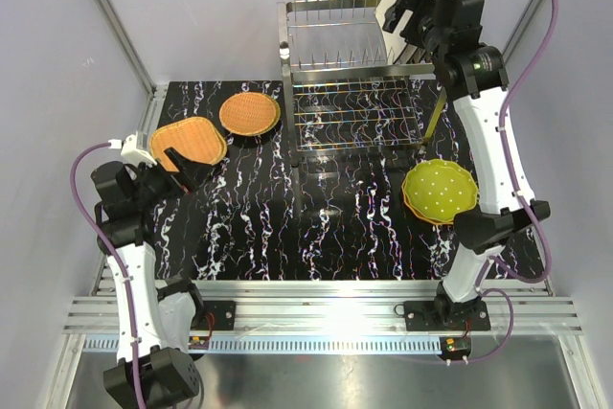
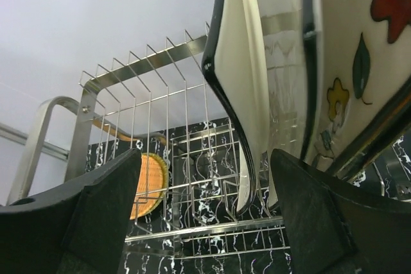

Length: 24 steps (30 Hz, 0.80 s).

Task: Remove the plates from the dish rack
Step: Grab a plate with the right arm

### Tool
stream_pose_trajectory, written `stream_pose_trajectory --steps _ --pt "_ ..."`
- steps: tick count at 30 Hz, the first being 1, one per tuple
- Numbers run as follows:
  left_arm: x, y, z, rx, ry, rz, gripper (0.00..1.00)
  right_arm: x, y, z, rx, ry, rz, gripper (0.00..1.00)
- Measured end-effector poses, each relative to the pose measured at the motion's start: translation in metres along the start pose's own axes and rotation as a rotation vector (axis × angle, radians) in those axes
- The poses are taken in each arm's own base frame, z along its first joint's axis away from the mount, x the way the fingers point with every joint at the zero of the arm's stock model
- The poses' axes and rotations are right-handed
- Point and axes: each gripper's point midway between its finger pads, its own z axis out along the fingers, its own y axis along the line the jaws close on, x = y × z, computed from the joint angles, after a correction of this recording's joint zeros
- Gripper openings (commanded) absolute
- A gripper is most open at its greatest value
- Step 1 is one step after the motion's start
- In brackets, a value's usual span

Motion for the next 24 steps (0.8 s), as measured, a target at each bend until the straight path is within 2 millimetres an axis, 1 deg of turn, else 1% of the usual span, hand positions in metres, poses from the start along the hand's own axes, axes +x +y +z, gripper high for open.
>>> stream_pose_trajectory --steps 5,12,19,24 --pt "0.0 0.0 0.0 0.0 0.0 0.0 0.99 0.005 -0.002 0.013 0.012 -0.005 -0.029 0.87" --pt "-0.003 -0.001 0.0 0.002 -0.003 0.0 0.99 -0.004 -0.002 0.02 0.019 -0.057 -0.066 0.84" --pt "-0.009 -0.003 0.001 0.004 -0.01 0.006 0.99 -0.006 -0.009 0.034 0.065 -0.116 -0.128 0.76" --pt "-0.012 -0.003 0.002 0.006 -0.016 0.004 0.99 -0.003 -0.014 0.046 0.113 -0.17 -0.196 0.71"
